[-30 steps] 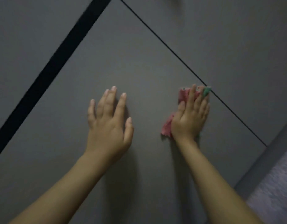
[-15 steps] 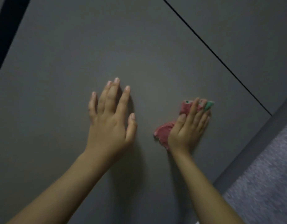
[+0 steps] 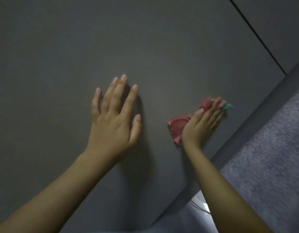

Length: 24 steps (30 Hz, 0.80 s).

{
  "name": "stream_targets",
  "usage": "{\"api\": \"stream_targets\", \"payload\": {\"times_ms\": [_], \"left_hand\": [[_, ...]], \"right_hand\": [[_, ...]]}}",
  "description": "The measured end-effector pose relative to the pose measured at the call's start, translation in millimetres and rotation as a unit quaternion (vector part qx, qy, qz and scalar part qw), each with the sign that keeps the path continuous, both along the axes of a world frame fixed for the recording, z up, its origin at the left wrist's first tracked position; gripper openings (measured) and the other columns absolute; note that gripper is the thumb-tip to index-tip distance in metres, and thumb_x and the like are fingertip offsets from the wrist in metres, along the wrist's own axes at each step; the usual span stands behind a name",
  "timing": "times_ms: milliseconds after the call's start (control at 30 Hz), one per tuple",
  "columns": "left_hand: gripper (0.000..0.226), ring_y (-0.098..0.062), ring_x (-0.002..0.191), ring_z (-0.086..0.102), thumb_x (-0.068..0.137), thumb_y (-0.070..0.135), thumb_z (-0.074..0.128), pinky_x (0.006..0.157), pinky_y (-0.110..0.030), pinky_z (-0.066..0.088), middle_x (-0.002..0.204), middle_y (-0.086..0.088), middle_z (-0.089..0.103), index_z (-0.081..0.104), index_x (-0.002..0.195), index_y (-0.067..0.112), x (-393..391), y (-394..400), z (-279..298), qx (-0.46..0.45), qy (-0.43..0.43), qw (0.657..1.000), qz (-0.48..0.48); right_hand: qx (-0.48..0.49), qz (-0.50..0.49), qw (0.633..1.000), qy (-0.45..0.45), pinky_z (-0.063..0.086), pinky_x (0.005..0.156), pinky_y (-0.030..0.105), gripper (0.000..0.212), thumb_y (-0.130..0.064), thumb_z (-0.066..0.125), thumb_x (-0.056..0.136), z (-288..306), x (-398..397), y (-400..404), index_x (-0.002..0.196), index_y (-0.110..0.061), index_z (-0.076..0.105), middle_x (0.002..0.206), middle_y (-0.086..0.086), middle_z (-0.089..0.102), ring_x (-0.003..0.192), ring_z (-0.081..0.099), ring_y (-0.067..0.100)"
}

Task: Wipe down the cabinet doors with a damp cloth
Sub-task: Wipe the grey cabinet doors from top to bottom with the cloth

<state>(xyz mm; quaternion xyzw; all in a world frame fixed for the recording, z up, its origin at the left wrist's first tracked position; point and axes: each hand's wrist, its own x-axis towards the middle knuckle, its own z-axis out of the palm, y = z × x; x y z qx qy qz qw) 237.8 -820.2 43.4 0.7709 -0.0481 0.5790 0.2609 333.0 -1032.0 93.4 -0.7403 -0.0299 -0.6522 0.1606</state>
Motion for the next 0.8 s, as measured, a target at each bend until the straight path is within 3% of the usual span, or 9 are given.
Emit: {"api": "stream_targets", "payload": {"times_ms": [100,233,300,367,467,567,667,733,800], "left_hand": [[0.061,-0.029,0.141,0.021,0.087,0.033,0.038,0.114,-0.048,0.012,0.151,-0.022,0.031,0.045,0.140,0.005,1,-5,-8,0.015,0.013,1.000,0.005],[0.061,-0.030,0.141,0.020,0.086,0.033,0.040,0.114,-0.049,0.013,0.151,-0.023,0.030,0.046,0.140,0.005,7,-13,-15,0.032,0.016,0.999,0.014],[0.061,-0.030,0.141,0.020,0.086,0.032,0.040,0.114,-0.049,0.013,0.151,-0.023,0.029,0.045,0.140,0.004,9,-17,-16,0.028,0.011,0.999,0.017],[0.061,-0.030,0.141,0.019,0.087,0.033,0.040,0.114,-0.049,0.012,0.151,-0.023,0.029,0.045,0.140,0.003,9,-22,-16,0.022,0.009,1.000,0.012],[0.060,-0.031,0.142,0.018,0.088,0.033,0.039,0.115,-0.048,0.008,0.153,-0.023,0.027,0.043,0.141,0.005,8,-24,-17,0.030,0.018,0.999,0.000],[0.060,-0.032,0.143,0.018,0.090,0.034,0.039,0.116,-0.047,0.006,0.153,-0.022,0.025,0.041,0.143,0.006,9,-21,-21,0.045,0.022,0.999,0.004],[0.061,-0.032,0.144,0.018,0.090,0.033,0.039,0.116,-0.048,0.006,0.154,-0.022,0.024,0.040,0.144,0.006,11,-21,-24,0.050,0.022,0.998,0.006],[0.061,-0.032,0.144,0.018,0.089,0.033,0.040,0.116,-0.048,0.007,0.154,-0.022,0.024,0.040,0.144,0.006,14,-22,-25,0.049,0.017,0.999,0.014],[0.062,-0.032,0.143,0.018,0.088,0.032,0.040,0.115,-0.050,0.009,0.153,-0.023,0.025,0.041,0.143,0.005,15,-26,-24,0.041,0.011,0.999,0.021]], "right_hand": [[0.107,0.012,0.994,0.007,0.019,0.115,0.043,0.055,-0.030,0.024,0.100,-15,1,28,0.146,0.000,0.031,0.152,0.023,0.028,0.140,0.027,0.040],[-0.119,0.009,0.991,0.054,0.017,0.116,0.047,0.055,-0.037,0.017,0.102,-76,-18,48,0.148,-0.007,0.024,0.152,0.018,0.027,0.140,0.023,0.036],[-0.165,0.004,0.985,0.054,0.014,0.116,0.043,0.055,-0.037,0.015,0.102,-67,-14,25,0.147,-0.006,0.026,0.150,0.021,0.031,0.139,0.025,0.037],[-0.075,-0.016,0.997,0.012,0.012,0.115,0.038,0.054,-0.032,0.019,0.104,-27,-3,-5,0.145,0.001,0.032,0.148,0.027,0.032,0.139,0.028,0.041],[0.129,-0.033,0.991,-0.005,0.005,0.115,0.029,0.049,-0.021,0.025,0.103,54,17,-47,0.146,0.002,0.025,0.154,0.023,0.022,0.144,0.021,0.035],[0.174,-0.015,0.984,-0.020,0.006,0.115,0.029,0.052,-0.026,0.024,0.102,80,25,-49,0.148,-0.002,0.026,0.155,0.019,0.022,0.145,0.020,0.030],[0.058,-0.012,0.998,-0.037,0.021,0.114,0.044,0.052,-0.029,0.030,0.100,23,15,-16,0.142,0.000,0.039,0.148,0.025,0.035,0.138,0.031,0.040],[-0.078,-0.011,0.997,0.000,0.022,0.114,0.050,0.055,-0.034,0.029,0.099,-38,1,1,0.145,-0.005,0.034,0.150,0.021,0.031,0.139,0.028,0.040],[-0.138,-0.002,0.990,0.041,0.017,0.116,0.048,0.054,-0.039,0.020,0.101,-78,-10,2,0.149,-0.013,0.024,0.152,0.013,0.024,0.140,0.024,0.037]]}}
